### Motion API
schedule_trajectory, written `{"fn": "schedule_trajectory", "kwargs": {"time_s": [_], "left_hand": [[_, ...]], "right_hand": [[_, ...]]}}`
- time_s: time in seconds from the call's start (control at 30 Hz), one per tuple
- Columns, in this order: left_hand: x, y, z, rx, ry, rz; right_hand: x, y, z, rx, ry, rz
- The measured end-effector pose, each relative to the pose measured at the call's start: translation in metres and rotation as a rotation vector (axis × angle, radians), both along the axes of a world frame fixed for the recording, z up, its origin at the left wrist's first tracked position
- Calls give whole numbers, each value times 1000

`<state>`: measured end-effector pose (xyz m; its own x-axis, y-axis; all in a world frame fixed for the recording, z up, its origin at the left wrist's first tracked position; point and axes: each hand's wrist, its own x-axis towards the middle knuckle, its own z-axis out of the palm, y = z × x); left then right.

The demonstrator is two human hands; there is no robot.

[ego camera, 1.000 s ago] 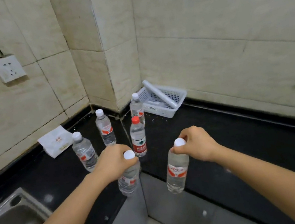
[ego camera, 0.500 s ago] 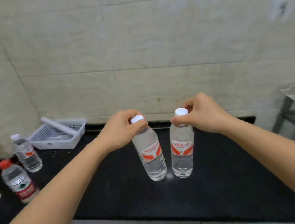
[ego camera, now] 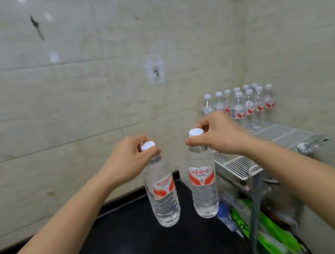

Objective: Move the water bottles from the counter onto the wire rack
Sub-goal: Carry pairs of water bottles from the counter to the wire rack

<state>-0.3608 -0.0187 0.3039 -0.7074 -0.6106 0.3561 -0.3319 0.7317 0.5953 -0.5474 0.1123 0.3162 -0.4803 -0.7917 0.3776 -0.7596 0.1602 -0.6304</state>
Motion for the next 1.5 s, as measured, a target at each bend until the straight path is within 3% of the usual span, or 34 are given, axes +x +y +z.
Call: {"fn": "schedule_trajectory", "kwargs": {"time_s": [0.4,0.87,1.27,1.5], "left_hand": [[-240,-50,22,100,199,-37],[-432,-93,-12,205,238,277],[-506,-117,-25,245,222,486],[-508,-120,-11,322,12,326]], "right_hand": [[-214,-34,29,66,126,-43],[-409,-121,13,204,196,95],[-482,-172,-8,282,372,265],[-494,-178,-4,345,421,316]]}}
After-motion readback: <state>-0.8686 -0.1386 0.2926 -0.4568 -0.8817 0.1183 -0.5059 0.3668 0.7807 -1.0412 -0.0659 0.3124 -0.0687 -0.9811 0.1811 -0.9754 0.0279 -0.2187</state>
